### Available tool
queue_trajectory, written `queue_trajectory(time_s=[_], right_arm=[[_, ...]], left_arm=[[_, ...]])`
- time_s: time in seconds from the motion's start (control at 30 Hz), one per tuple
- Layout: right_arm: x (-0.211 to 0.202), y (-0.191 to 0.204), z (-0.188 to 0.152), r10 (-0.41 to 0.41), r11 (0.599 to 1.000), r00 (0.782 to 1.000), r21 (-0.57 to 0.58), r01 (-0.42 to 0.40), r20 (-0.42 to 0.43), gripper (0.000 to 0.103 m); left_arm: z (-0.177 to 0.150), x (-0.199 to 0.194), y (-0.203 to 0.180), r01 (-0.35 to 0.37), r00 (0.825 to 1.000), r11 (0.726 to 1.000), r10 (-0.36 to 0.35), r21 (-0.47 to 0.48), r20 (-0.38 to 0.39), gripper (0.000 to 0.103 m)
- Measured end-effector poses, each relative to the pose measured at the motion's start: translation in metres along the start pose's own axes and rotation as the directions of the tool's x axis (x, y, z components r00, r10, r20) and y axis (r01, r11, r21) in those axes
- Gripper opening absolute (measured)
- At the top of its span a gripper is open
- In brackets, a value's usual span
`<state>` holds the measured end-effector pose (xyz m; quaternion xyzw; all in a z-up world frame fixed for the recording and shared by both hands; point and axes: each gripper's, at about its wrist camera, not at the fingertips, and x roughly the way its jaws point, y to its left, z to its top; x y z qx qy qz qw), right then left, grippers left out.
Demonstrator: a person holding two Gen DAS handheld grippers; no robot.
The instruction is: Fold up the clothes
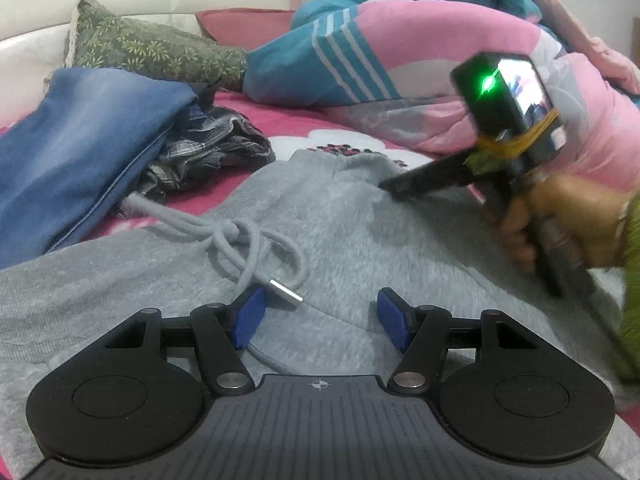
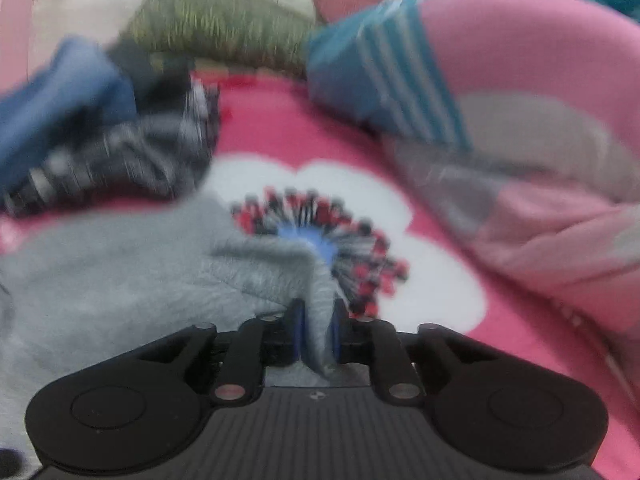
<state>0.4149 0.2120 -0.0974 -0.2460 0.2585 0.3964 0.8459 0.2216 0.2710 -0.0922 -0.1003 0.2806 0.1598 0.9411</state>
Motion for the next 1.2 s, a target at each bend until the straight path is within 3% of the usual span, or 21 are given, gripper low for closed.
queue_trajectory(time_s=[0.1,0.2,0.33,0.5,0.57,0.63,0.7,0.8,0.9,1.0,1.07,1.13,1.2], right_arm=[[-0.002,-0.01,0.002,-0.025,0.999,1.0,0.045,0.025,-0.006,0.05],[-0.041,-0.042,0.011,-0.074,0.99,0.997,0.123,0.073,0.006,0.051],[-0.141,-0.108,0.0,-0.162,0.95,0.985,0.28,0.141,0.055,0.053],[-0.287,-0.165,-0.064,-0.299,0.891,0.953,0.371,0.261,0.046,0.055],[-0.324,-0.174,-0.098,-0.341,0.874,0.94,0.371,0.314,0.006,0.056],[-0.346,-0.182,-0.134,-0.351,0.853,0.934,0.39,0.346,-0.061,0.056],[-0.351,-0.188,-0.166,-0.325,0.846,0.939,0.408,0.343,-0.115,0.056],[-0.338,-0.197,-0.2,-0.287,0.846,0.946,0.422,0.325,-0.154,0.056],[-0.316,-0.215,-0.221,-0.266,0.832,0.948,0.455,0.318,-0.176,0.056],[-0.298,-0.224,-0.244,-0.231,0.823,0.953,0.482,0.299,-0.196,0.053],[-0.297,-0.209,-0.259,-0.205,0.847,0.961,0.458,0.268,-0.184,0.041],[-0.301,-0.177,-0.269,-0.194,0.893,0.972,0.387,0.23,-0.13,0.021],[-0.301,-0.139,-0.279,-0.218,0.926,0.969,0.288,0.244,-0.119,0.019]], left_arm=[[-0.002,-0.001,0.0,0.001,1.0,1.0,-0.001,0.003,0.005,0.062],[-0.002,-0.002,0.003,0.02,1.0,1.0,-0.02,-0.004,0.01,0.063],[-0.002,-0.009,0.007,0.07,0.997,0.997,-0.069,-0.03,0.038,0.064],[-0.001,-0.042,-0.008,0.09,0.982,0.995,-0.096,0.046,0.165,0.066],[0.003,-0.053,-0.021,0.138,0.973,0.989,-0.145,0.05,0.181,0.066],[0.007,-0.053,-0.045,0.234,0.96,0.971,-0.24,0.057,0.144,0.067],[0.011,-0.053,-0.069,0.328,0.937,0.943,-0.333,0.061,0.105,0.067],[0.012,-0.047,-0.104,0.459,0.887,0.887,-0.461,0.056,0.032,0.067],[0.002,-0.025,-0.137,0.531,0.846,0.847,-0.529,0.027,-0.057,0.067],[-0.012,-0.002,-0.153,0.498,0.861,0.866,-0.488,0.045,-0.141,0.066],[-0.018,0.01,-0.156,0.487,0.864,0.872,-0.472,0.046,-0.176,0.066],[-0.016,0.013,-0.151,0.5,0.855,0.866,-0.49,0.02,-0.169,0.066],[-0.017,0.014,-0.15,0.502,0.855,0.865,-0.493,0.011,-0.163,0.066]])
